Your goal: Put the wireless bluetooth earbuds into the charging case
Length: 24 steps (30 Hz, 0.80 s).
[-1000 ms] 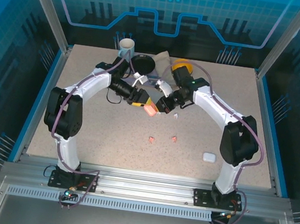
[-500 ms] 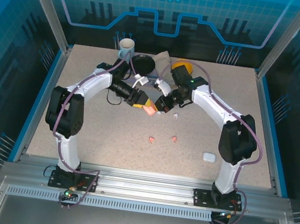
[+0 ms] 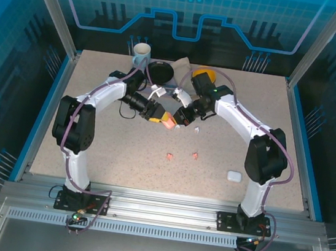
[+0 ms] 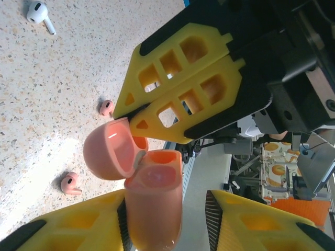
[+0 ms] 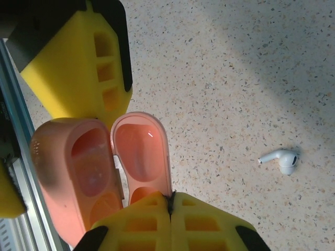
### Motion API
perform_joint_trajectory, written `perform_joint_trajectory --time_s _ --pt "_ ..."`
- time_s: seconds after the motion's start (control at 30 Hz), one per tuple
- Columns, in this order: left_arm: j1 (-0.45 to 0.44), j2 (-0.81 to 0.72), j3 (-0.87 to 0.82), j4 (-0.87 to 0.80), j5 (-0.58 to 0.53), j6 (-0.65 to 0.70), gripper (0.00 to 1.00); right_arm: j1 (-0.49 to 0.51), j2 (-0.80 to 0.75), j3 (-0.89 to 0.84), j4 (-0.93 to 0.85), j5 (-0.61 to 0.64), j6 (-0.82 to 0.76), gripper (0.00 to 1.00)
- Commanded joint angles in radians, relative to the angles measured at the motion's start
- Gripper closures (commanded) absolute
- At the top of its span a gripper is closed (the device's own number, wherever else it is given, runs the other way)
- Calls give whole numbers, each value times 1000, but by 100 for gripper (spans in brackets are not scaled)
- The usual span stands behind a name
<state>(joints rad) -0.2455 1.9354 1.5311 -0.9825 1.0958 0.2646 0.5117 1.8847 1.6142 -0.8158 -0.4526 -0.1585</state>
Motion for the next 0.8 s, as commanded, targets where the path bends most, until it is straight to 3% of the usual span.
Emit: perform_joint_trajectory --time_s 0.0,0.37,0.77 --pt "-9 17 9 -8 48 15 59 7 -9 42 -16 -23 -2 100" --pt "-13 23 -1 0 58 12 64 5 -14 50 -11 -18 3 100" --pt "-17 30 11 -7 65 10 79 2 -16 58 -10 -17 5 100"
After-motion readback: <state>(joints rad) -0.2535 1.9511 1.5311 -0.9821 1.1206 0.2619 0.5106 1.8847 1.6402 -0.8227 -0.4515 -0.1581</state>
